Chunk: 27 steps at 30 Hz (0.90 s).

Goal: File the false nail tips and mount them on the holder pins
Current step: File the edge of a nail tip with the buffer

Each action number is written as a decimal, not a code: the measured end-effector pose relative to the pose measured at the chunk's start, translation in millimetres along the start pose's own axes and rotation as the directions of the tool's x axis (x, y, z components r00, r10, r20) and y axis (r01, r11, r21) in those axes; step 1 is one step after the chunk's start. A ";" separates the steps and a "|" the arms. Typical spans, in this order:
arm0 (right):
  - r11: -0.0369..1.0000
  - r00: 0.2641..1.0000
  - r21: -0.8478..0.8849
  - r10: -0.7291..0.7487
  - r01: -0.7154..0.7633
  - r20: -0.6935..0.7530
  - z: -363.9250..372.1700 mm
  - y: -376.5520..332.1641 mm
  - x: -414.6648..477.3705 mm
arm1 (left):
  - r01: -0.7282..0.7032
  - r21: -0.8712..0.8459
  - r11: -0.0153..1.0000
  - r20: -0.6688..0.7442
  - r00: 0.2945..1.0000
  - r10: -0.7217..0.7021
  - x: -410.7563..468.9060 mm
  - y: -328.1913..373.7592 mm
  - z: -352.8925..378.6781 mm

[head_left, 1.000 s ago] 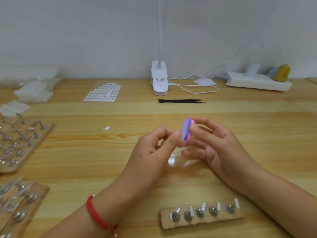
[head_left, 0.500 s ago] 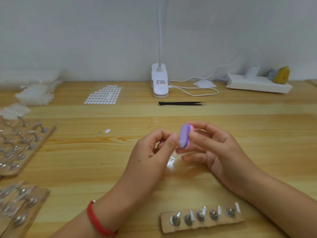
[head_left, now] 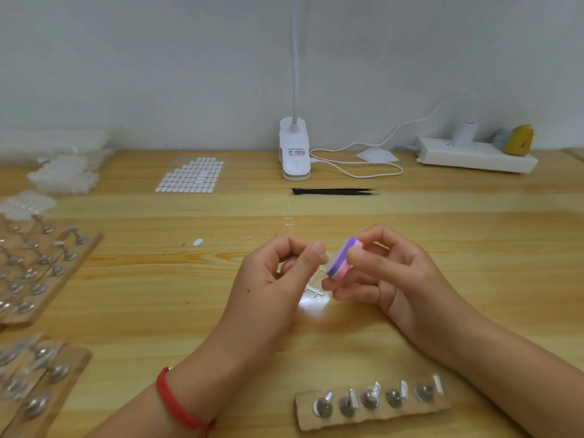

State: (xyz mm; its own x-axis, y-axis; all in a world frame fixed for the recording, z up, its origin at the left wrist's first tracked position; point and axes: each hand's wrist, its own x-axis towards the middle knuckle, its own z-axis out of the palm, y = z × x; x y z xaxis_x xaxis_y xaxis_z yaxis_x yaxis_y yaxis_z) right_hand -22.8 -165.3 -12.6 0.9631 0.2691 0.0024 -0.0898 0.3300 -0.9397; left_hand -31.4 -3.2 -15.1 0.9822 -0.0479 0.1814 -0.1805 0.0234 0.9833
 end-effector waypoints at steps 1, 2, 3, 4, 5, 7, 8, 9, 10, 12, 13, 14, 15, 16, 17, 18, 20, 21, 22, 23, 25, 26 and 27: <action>1.000 1.000 0.021 -0.006 0.006 -0.009 -0.8 0.2 0.0 | 0.006 -0.004 1.000 0.001 1.000 -0.006 0.1 0.2 -0.1; 1.000 1.000 0.021 -0.007 0.007 0.002 -1.0 0.4 -0.1 | 0.009 -0.006 1.000 -0.006 1.000 -0.009 0.4 0.5 -0.4; 1.000 0.999 -0.004 -0.006 0.007 0.031 -1.0 0.9 -0.3 | 0.012 -0.007 1.000 -0.016 1.000 -0.013 0.7 0.7 -0.7; 0.999 0.998 -0.040 -0.008 0.010 0.060 -0.6 1.9 -0.7 | 0.016 -0.008 1.000 -0.021 1.000 -0.016 0.8 1.1 -0.8; 0.998 0.997 -0.060 -0.011 0.015 0.070 0.1 2.5 -0.9 | 0.019 -0.010 1.000 -0.020 1.000 -0.020 0.6 1.5 -0.6; 1.000 1.000 -0.014 -0.017 0.017 0.006 -0.1 1.9 0.0 | 0.030 -0.018 0.999 -0.009 1.000 -0.030 -0.1 2.4 0.0; 0.999 0.999 0.027 -0.019 0.020 -0.028 -1.6 1.3 0.4 | 0.034 -0.021 0.999 -0.009 0.999 -0.034 -0.3 2.8 0.1; 0.998 0.999 0.054 -0.021 0.023 -0.035 -2.3 0.5 0.5 | 0.035 -0.026 0.999 -0.016 0.999 -0.035 -0.4 3.3 -0.1; 0.998 1.000 0.062 -0.016 0.017 -0.019 -2.5 -0.5 0.1 | 0.035 -0.033 0.999 -0.029 0.999 -0.036 -0.3 3.9 -0.4; 0.999 1.000 0.039 0.001 -0.002 0.030 -3.0 -1.5 -0.8 | 0.046 -0.066 0.997 -0.063 0.997 -0.050 0.3 4.9 -1.0; 1.000 0.999 0.028 0.005 -0.006 0.043 -3.0 -1.7 -1.6 | 0.052 -0.086 0.995 -0.074 0.996 -0.058 0.6 5.2 -1.2; 1.000 0.999 0.027 0.007 -0.009 0.053 -3.1 -1.8 -2.1 | 0.056 -0.101 0.993 -0.080 0.995 -0.065 1.0 5.0 -1.4; 1.000 0.998 0.027 0.008 -0.009 0.066 -3.7 -1.4 -2.2 | 0.061 -0.112 0.992 -0.086 0.994 -0.071 1.5 4.8 -1.3; 1.000 0.997 0.015 0.005 -0.007 0.078 -3.7 -1.0 -1.9 | 0.065 -0.121 0.991 -0.091 0.993 -0.076 1.8 4.4 -1.4; 1.000 0.996 -0.004 0.003 -0.003 0.092 -2.8 -0.6 -1.7 | 0.064 -0.127 0.990 -0.089 0.993 -0.076 2.0 3.9 -1.4; 1.000 0.995 -0.026 0.001 0.002 0.101 -1.6 0.0 -1.8 | 0.060 -0.122 0.991 -0.074 0.995 -0.070 2.0 3.6 -1.1; 0.999 0.996 -0.037 -0.009 0.013 0.092 -1.3 1.5 -1.8 | 0.044 -0.085 0.995 -0.028 0.999 -0.046 0.8 4.0 0.8; 1.000 0.997 -0.011 -0.011 0.012 0.071 -1.2 0.8 -1.3 | 0.040 -0.074 0.996 -0.022 0.999 -0.042 0.4 4.5 1.2; 0.999 0.999 0.035 -0.007 0.005 0.043 -2.1 -0.4 -0.5 | 0.041 -0.074 0.996 -0.032 0.999 -0.043 0.3 4.7 0.9; 0.996 1.000 0.088 -0.002 0.001 0.012 -3.9 -1.4 0.4 | 0.045 -0.076 0.996 -0.055 0.997 -0.050 0.5 4.4 0.2; 0.989 1.000 0.145 -0.011 0.014 -0.021 -4.7 -2.3 1.8 | 0.051 -0.070 0.996 -0.095 0.994 -0.058 1.5 3.3 -1.7; 0.992 1.000 0.121 -0.021 0.022 -0.009 -4.4 -1.7 1.6 | 0.048 -0.064 0.997 -0.105 0.993 -0.054 1.8 3.0 -2.0; 0.997 0.999 0.063 -0.033 0.031 0.020 -2.9 -0.1 0.9 | 0.043 -0.059 0.997 -0.104 0.993 -0.049 1.9 3.1 -1.9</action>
State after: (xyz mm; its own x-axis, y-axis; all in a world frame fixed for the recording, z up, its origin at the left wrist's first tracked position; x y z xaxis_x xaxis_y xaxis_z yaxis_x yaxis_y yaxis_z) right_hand -21.1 -167.7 -13.5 0.9602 0.2764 0.0401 -0.0754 0.3950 -0.9156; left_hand -30.0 -1.2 -11.8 0.9898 0.0556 0.1308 -0.1350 0.0802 0.9876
